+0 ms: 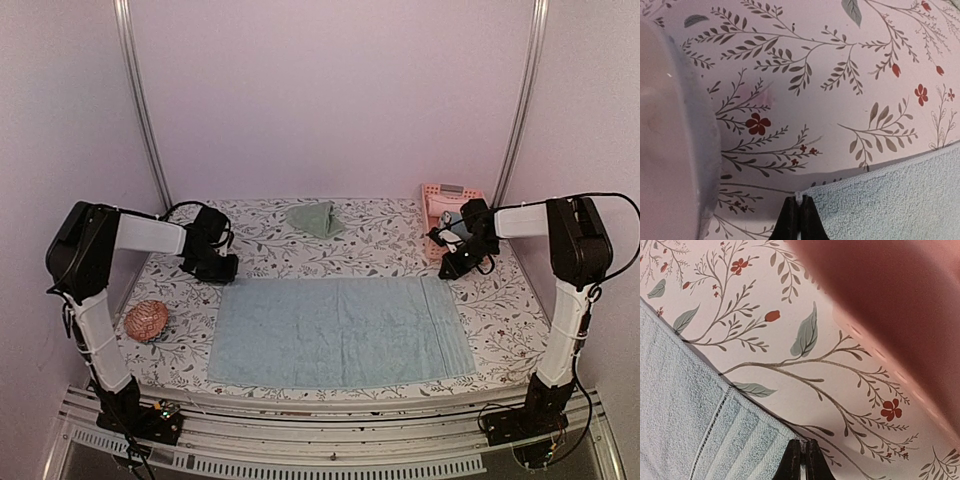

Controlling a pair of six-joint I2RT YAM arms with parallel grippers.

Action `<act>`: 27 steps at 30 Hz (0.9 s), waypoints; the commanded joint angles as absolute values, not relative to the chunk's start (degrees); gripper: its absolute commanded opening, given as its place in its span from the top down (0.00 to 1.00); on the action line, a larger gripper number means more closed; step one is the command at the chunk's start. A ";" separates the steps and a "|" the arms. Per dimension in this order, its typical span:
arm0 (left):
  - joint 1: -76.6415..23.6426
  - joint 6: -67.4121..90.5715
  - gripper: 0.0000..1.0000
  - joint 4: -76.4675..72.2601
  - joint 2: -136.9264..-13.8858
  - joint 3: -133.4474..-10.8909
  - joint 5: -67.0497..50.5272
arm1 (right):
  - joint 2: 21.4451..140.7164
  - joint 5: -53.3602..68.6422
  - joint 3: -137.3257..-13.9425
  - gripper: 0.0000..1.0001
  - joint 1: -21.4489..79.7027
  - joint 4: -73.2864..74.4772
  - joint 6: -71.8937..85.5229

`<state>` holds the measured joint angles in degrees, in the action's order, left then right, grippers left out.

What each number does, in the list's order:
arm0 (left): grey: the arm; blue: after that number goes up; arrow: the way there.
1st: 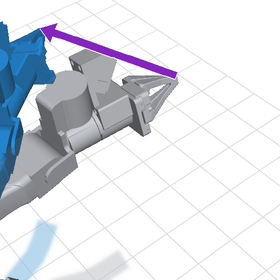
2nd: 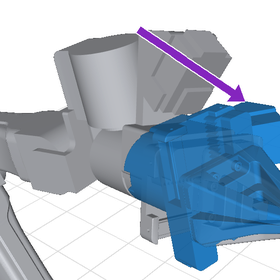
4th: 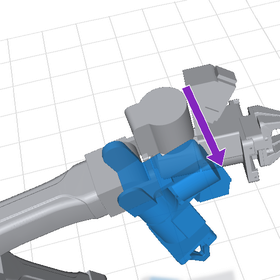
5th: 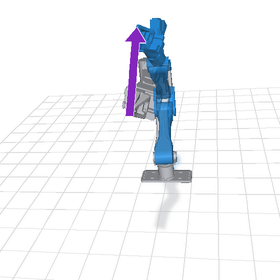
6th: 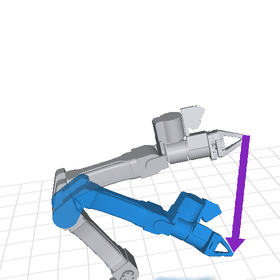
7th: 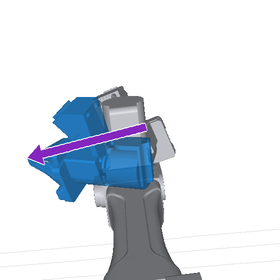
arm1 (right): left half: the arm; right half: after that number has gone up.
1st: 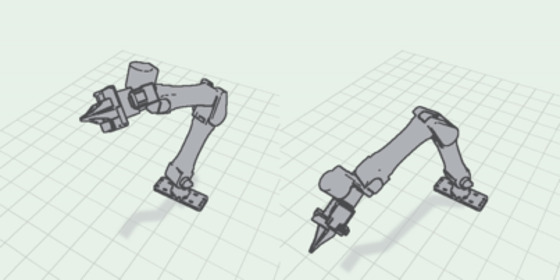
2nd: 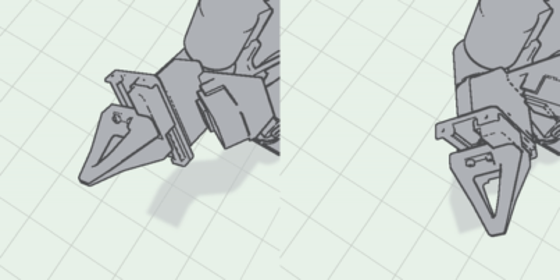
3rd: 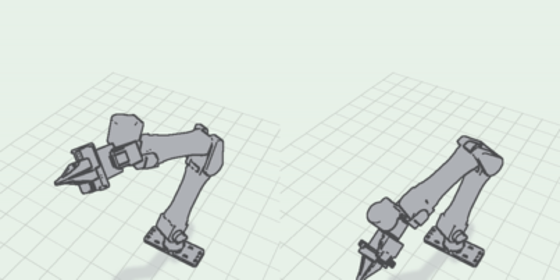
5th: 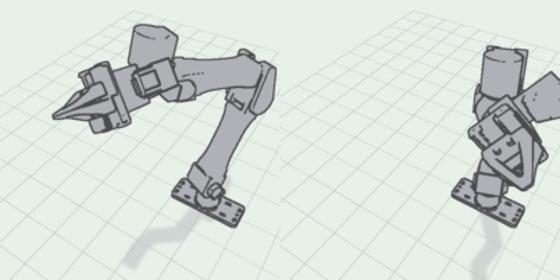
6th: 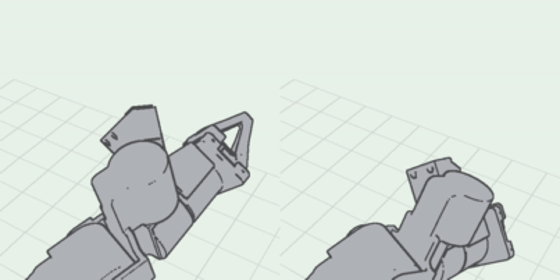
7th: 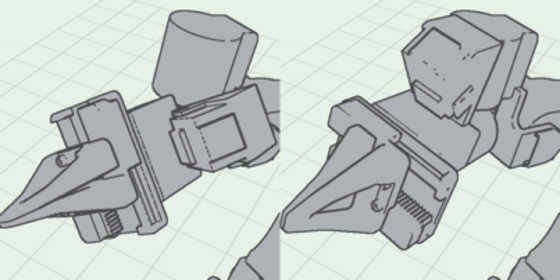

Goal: Roll the towels
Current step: Pick up the towel from the center of the board.

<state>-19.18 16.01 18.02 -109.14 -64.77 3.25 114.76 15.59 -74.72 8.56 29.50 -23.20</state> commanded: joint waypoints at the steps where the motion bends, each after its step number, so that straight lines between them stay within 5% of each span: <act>1: -20.08 15.62 1.00 15.73 -101.41 -62.62 3.55 | 110.35 19.77 -75.24 0.97 7.98 30.89 -23.60; 27: -19.95 16.09 1.00 18.31 -83.97 -53.98 0.05 | 96.88 23.97 -68.56 0.97 5.25 33.71 -27.55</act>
<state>-19.42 15.88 15.73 -85.71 -55.64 2.39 100.68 21.87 -70.81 5.65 32.49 -25.91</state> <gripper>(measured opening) 0.020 0.031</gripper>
